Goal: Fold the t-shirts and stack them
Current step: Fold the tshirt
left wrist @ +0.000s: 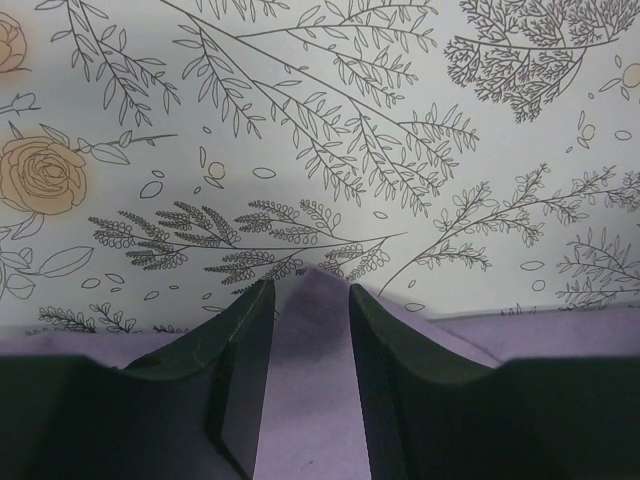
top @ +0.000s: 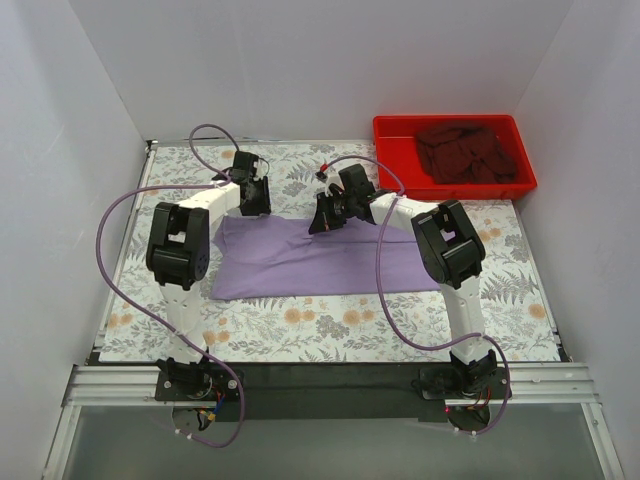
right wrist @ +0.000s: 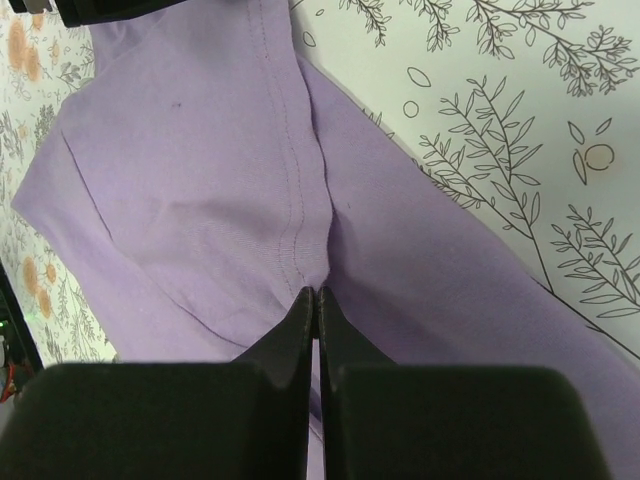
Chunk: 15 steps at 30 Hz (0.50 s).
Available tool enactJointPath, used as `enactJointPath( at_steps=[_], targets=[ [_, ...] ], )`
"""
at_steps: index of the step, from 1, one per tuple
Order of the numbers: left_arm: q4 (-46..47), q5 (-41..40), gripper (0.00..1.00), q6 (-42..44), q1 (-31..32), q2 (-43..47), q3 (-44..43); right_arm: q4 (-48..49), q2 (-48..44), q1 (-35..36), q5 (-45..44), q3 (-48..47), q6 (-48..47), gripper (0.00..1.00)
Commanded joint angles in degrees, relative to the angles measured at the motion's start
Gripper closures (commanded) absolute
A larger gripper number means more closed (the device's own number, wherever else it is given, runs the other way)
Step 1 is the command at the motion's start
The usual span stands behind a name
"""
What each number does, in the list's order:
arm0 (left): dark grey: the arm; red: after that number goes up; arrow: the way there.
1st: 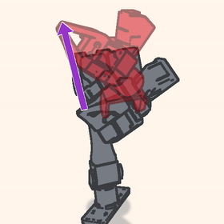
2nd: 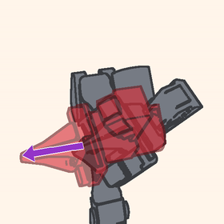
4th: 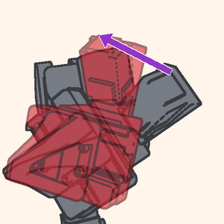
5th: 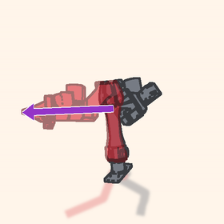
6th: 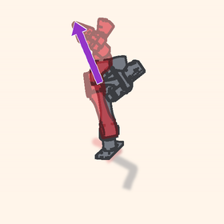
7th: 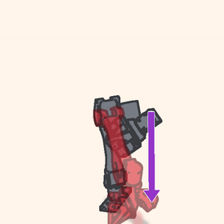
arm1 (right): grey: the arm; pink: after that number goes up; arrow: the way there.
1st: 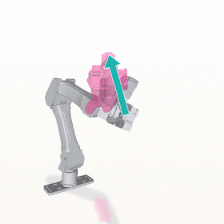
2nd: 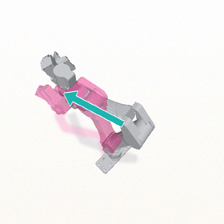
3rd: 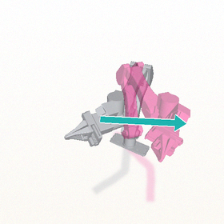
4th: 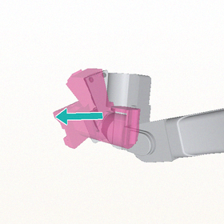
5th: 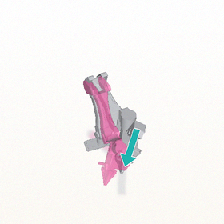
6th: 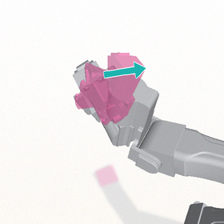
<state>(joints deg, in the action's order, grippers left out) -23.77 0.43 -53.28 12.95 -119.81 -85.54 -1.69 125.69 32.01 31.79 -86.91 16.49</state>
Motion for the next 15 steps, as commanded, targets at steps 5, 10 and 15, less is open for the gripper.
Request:
enactJointPath(
  at_steps=[5,10,15],
  targets=[
    [-0.7,-6.5,0.70,3.1,1.7,-0.3,-1.9,1.0,0.2,0.2,2.0,-0.4,0.2,0.99],
    [-1.1,-9.9,0.71,4.6,3.4,-0.7,-1.5,1.2,-0.1,0.2,2.3,-0.1,0.6,0.99],
    [-1.5,-11.5,0.77,4.9,4.2,-1.8,-1.3,3.2,-0.5,0.2,2.4,1.4,1.2,0.99]
  ],
)
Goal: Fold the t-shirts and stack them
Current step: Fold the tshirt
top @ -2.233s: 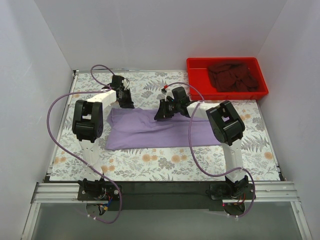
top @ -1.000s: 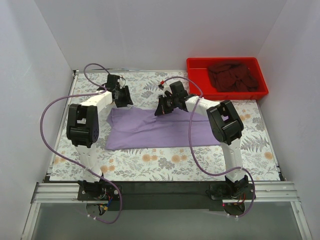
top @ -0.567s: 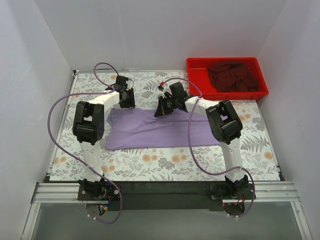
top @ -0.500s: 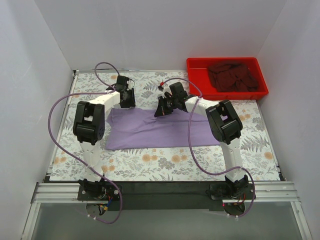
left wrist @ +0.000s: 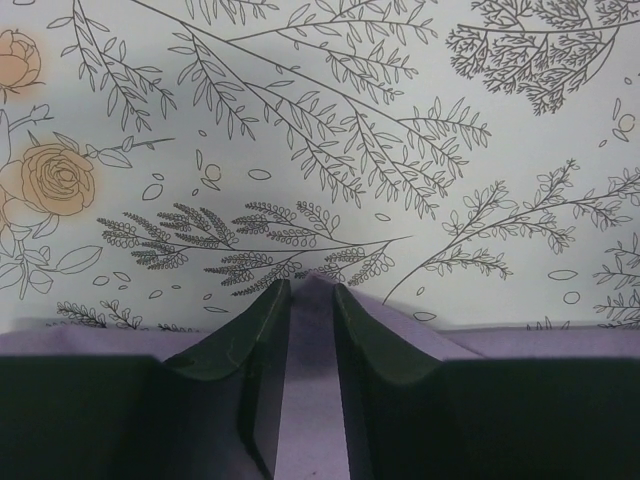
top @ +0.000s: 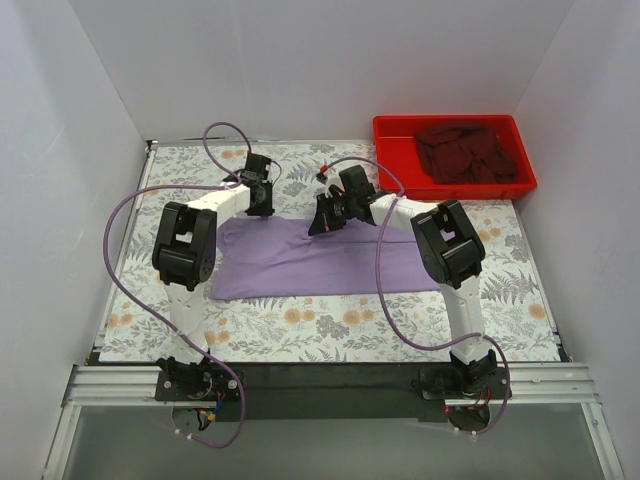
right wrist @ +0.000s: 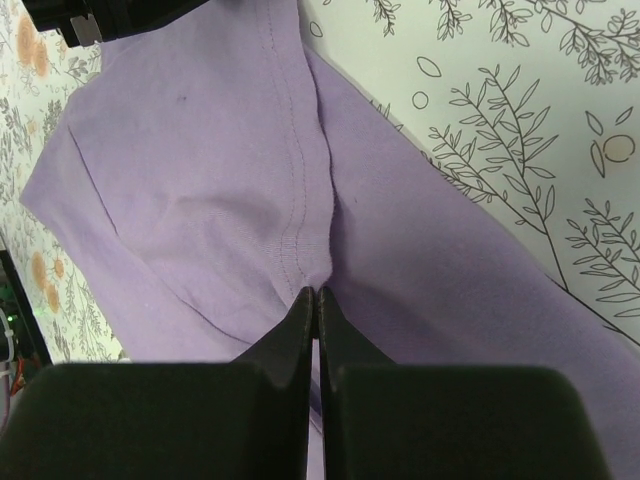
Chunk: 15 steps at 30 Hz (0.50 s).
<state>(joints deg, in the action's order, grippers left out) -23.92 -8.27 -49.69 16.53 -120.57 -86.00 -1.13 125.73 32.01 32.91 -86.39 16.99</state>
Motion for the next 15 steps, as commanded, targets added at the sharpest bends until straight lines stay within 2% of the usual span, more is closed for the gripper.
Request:
enactJointPath(
  at_steps=[1,5,6,8,15],
  targets=[
    [-1.3,-3.1,0.79,1.4,0.8,-1.3,-0.9,2.6,-0.7,0.2,1.3,1.1,0.6,0.99],
    [-1.4,-3.2,0.83,1.4,1.2,-2.6,-0.8,2.9,-0.8,0.2,1.3,1.6,0.6,0.99],
    [-1.5,-3.4,0.91,1.2,1.2,-2.7,-0.8,2.9,-0.8,0.2,1.2,1.6,0.4,0.99],
    [-1.7,-3.9,1.00,1.1,1.2,-3.1,-0.8,2.9,-0.8,0.2,1.0,1.6,0.4,0.99],
    [-1.7,-6.8,1.00,0.5,1.2,0.2,-1.3,3.1,-1.2,0.2,-0.1,1.1,0.0,0.99]
  ],
)
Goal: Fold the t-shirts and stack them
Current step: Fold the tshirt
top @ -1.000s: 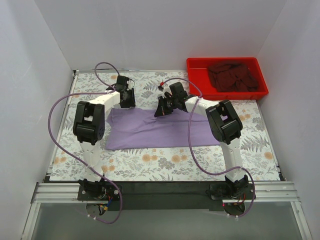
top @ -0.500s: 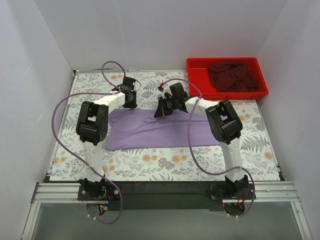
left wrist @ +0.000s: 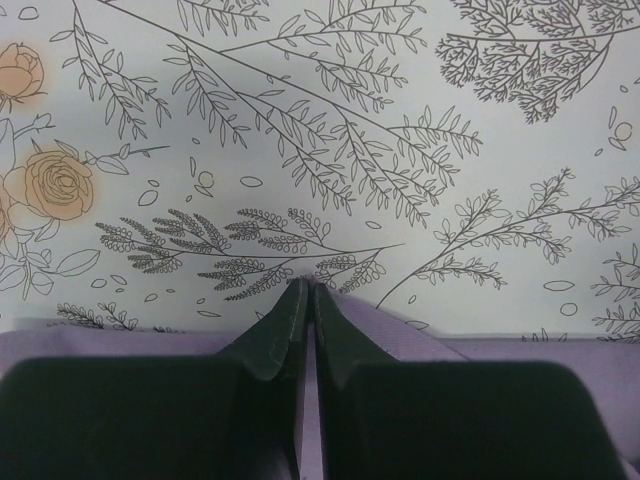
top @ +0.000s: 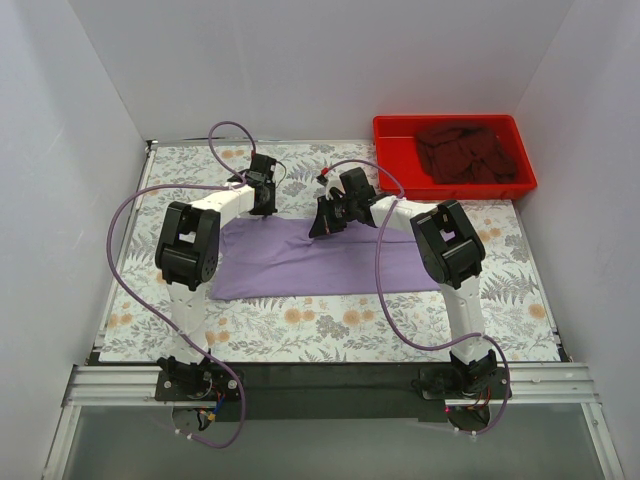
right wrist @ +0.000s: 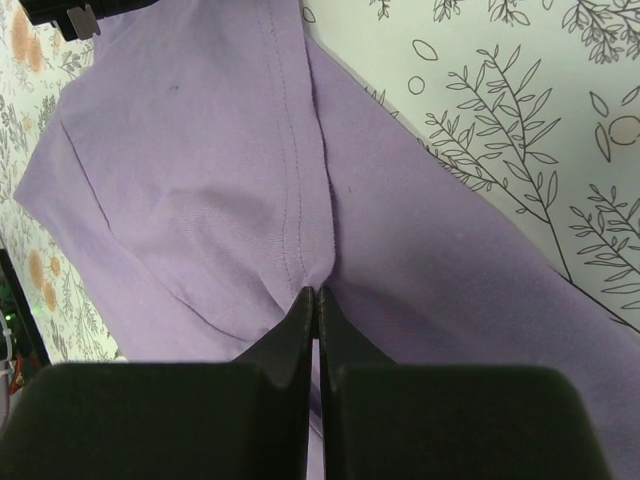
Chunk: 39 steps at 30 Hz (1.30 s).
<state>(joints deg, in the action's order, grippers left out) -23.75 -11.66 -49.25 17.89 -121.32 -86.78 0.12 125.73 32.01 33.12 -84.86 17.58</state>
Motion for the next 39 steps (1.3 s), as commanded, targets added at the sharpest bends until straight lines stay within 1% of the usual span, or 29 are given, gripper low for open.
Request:
enactJointPath(
  at_steps=[1,9,12,17,21,28,39],
  targets=[
    [-1.7,-3.5,1.00,-0.1,-0.2,1.6,-0.5,1.7,-1.5,0.2,-0.7,-0.7,-0.6,0.99],
    [0.4,-5.2,1.00,-1.2,-0.4,7.2,1.2,1.6,-2.9,0.2,-3.8,-1.6,-2.0,0.99],
    [1.9,-6.0,1.00,-2.2,-1.0,9.0,3.5,1.5,-2.6,0.2,-4.1,-2.0,-2.3,0.99],
    [4.2,-5.1,1.00,-2.3,-1.7,11.9,5.7,1.5,-2.7,0.2,-4.8,-2.7,-3.0,0.99],
    [4.9,-4.2,1.00,-2.1,-1.7,12.4,6.3,1.5,-3.2,0.2,-5.9,-2.9,-3.9,0.99],
    [5.8,-4.9,1.00,-2.5,-1.7,13.7,7.8,1.5,-3.5,0.2,-6.5,-3.6,-5.3,0.99],
    [7.2,-5.5,1.00,-3.2,-2.6,16.3,10.7,-2.6,-3.7,1.5,-10.2,-5.6,-7.7,0.99]
  ],
)
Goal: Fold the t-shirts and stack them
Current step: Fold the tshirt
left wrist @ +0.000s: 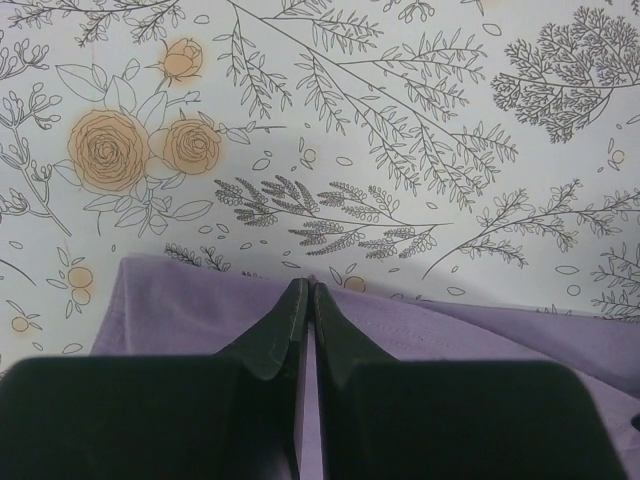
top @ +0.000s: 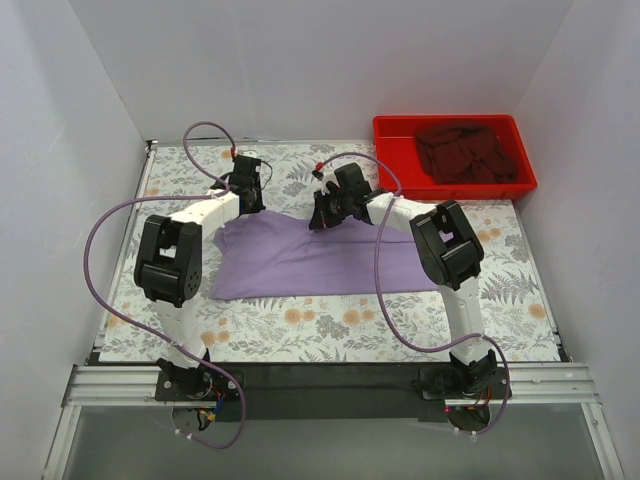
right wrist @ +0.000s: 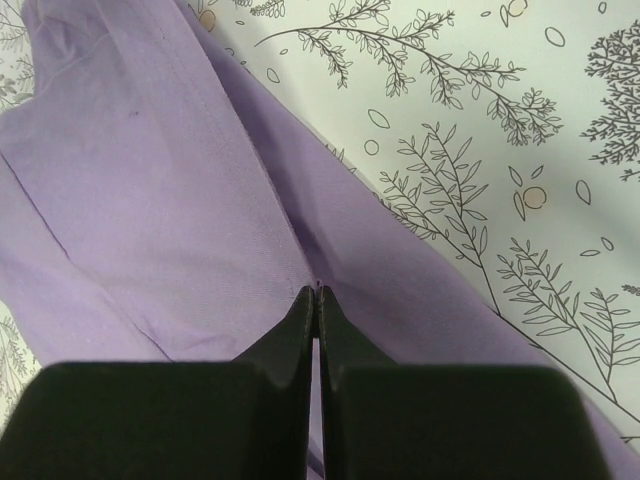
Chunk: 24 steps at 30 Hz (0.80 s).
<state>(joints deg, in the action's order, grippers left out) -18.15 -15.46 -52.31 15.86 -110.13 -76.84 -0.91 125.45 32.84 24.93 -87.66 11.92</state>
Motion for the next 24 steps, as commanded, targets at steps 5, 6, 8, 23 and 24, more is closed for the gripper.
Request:
enactJointPath(
  at_steps=[5,6,8,23,24],
  targets=[
    [2.2,-1.4,1.00,-0.2,-0.6,5.8,1.4,-4.0,-4.0,1.9,-5.1,-3.4,-4.3,0.99],
    [2.2,-1.4,1.00,-0.3,-0.6,5.8,1.5,-4.4,-4.2,2.1,-5.6,-3.4,-4.5,0.99],
    [2.2,-1.3,1.00,-0.6,-0.6,6.2,2.0,-5.3,-5.0,2.6,-7.3,-2.9,-5.4,0.99],
    [2.3,-1.5,1.00,-2.0,-0.7,11.4,6.7,-9.5,-10.0,8.0,-18.7,-1.2,-11.7,0.99],
    [2.4,-1.6,1.00,-2.3,-0.7,11.9,7.1,-9.6,-10.1,8.4,-19.1,-1.1,-11.7,0.99]
  ],
)
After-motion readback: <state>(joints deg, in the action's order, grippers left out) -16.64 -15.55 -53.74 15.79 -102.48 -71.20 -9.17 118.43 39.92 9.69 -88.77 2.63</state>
